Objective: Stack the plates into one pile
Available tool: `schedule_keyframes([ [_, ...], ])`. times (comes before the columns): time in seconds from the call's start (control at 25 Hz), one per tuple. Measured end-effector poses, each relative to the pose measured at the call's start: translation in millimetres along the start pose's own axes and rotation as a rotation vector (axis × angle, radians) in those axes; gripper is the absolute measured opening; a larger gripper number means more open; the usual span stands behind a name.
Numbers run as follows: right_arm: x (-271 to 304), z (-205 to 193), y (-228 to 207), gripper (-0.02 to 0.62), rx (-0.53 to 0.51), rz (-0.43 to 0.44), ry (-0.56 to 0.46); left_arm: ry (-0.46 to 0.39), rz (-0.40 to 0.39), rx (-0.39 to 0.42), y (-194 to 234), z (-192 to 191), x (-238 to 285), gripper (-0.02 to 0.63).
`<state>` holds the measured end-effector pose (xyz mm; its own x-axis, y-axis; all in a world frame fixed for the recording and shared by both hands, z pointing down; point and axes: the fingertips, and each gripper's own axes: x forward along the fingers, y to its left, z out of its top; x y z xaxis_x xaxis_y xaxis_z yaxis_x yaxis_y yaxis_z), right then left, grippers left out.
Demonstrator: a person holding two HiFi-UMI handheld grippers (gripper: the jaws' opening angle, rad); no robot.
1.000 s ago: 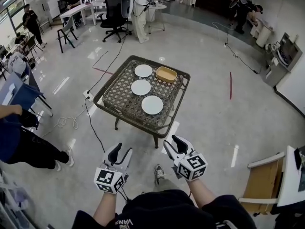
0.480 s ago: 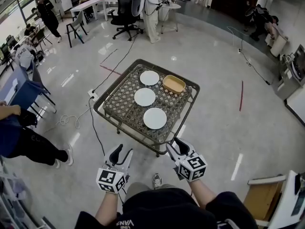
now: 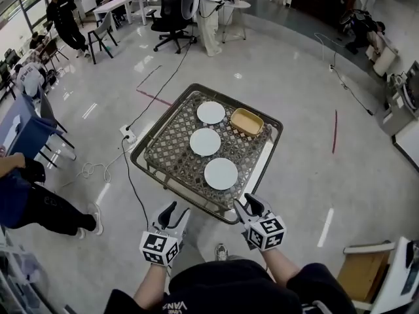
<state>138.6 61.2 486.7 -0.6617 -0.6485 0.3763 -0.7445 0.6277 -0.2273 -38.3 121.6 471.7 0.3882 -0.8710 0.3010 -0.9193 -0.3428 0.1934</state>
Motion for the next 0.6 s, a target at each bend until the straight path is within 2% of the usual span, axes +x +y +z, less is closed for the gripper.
schedule_keyframes([
  [0.32,47.8,11.4,-7.5,0.156,0.101,-0.191,-0.025,0.091,-0.195,0.068,45.5,16.8,44.2,0.184],
  [0.6,75.1,6.2,-6.2,0.156,0.185,-0.357,-0.057,0.150,-0.368,0.129,76.5,19.3,79.1,0.184],
])
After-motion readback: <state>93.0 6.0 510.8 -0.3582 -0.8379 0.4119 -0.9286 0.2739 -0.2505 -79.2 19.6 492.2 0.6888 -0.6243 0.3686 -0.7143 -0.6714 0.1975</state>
